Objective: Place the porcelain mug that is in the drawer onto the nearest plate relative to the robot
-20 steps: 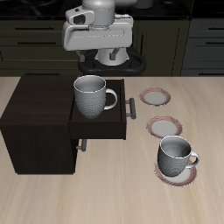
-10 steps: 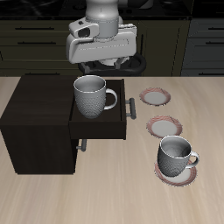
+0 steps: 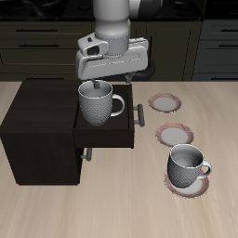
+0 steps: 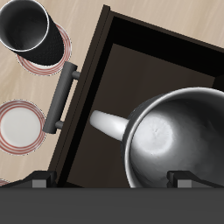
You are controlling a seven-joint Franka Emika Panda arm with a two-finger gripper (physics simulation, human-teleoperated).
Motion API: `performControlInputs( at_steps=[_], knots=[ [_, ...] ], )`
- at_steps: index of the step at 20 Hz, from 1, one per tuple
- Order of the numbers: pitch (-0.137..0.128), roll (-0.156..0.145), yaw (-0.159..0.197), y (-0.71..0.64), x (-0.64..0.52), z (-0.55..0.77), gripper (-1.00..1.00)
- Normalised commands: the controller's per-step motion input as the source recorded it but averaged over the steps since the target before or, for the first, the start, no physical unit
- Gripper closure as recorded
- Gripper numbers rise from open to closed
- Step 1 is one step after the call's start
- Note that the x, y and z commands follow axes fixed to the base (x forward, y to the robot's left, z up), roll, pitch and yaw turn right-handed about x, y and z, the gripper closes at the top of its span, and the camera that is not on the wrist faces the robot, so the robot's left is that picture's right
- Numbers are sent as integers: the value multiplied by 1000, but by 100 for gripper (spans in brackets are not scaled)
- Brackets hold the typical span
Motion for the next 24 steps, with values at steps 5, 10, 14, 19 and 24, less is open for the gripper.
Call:
performControlInputs(
  at_steps=[5, 10, 14, 19, 24],
  knots=[
    [37, -12, -4, -117, -31, -249, -100],
    [44, -36, -12, -229, 24, -279, -100],
    [12, 16, -13, -38, -27, -87, 100],
    [-1, 16, -5, 20, -38, 26, 100],
    [-24, -4, -12, -7, -27, 88, 100]
  ],
)
